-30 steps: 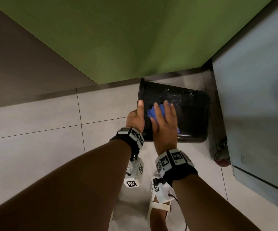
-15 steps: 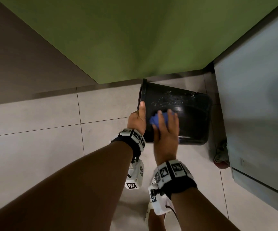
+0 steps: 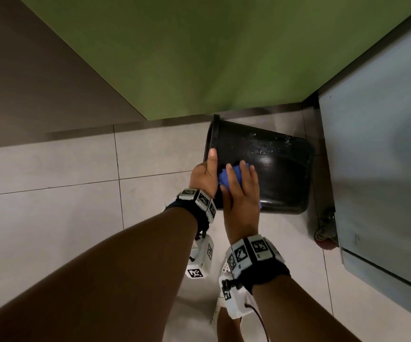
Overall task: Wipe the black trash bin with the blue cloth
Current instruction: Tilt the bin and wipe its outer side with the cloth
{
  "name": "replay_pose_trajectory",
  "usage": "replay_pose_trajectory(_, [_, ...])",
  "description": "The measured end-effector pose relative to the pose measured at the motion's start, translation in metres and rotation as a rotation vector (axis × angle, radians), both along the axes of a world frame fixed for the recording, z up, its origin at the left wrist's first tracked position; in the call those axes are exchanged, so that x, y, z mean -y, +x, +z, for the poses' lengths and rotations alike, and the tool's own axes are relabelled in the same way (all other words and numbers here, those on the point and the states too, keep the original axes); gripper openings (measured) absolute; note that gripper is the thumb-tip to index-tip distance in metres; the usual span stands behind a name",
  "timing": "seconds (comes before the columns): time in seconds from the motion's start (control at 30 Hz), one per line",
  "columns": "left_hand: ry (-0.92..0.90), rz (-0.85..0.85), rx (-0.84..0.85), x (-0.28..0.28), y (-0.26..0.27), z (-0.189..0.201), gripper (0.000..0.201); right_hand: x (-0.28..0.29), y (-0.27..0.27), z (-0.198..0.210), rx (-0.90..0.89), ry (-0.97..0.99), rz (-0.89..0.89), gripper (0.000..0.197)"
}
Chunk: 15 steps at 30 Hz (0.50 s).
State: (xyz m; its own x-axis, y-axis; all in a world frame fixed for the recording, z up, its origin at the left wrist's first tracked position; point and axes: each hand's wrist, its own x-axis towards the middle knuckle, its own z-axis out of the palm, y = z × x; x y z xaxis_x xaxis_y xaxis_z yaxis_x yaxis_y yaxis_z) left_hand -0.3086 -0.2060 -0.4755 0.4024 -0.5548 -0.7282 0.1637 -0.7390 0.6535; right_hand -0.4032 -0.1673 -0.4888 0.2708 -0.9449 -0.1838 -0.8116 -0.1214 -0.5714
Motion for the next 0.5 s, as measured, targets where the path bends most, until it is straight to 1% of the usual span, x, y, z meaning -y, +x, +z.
replay_pose_trajectory(0.1, [-0.018,-0.021,0.040,0.000,0.001,0.001,0.054,0.020,0.010,0.003,-0.033,0.009,-0.005,0.052])
replay_pose_trajectory(0.17, [-0.041,-0.047,0.080,-0.004,0.000,-0.001,0.054,0.043,0.017,0.004,-0.013,0.012,-0.012,0.047])
replay_pose_trajectory(0.23, [-0.042,-0.058,0.115,-0.006,-0.002,-0.002,0.054,0.060,0.014,0.002,-0.015,-0.014,-0.039,0.047])
replay_pose_trajectory(0.27, [-0.039,-0.070,0.131,-0.007,-0.001,-0.003,0.055,0.065,0.008,0.000,-0.013,-0.023,-0.091,0.048])
replay_pose_trajectory(0.33, [-0.028,-0.082,0.144,-0.006,-0.001,-0.002,0.055,0.067,-0.011,-0.003,-0.021,0.030,-0.304,0.049])
replay_pose_trajectory(0.37, [-0.034,-0.074,0.121,-0.004,-0.002,-0.001,0.054,0.066,-0.021,-0.004,-0.025,0.053,-0.409,0.050])
replay_pose_trajectory(0.4, [-0.045,-0.060,0.098,-0.004,-0.002,-0.002,0.052,0.062,-0.030,-0.006,-0.027,0.051,-0.472,0.050])
replay_pose_trajectory(0.43, [-0.051,-0.052,0.067,-0.005,-0.003,-0.003,0.048,0.058,-0.037,-0.007,-0.023,0.036,-0.490,0.049])
replay_pose_trajectory(0.5, [-0.056,-0.026,-0.018,-0.003,-0.006,-0.005,0.038,0.053,-0.045,-0.012,-0.006,0.009,-0.463,0.049])
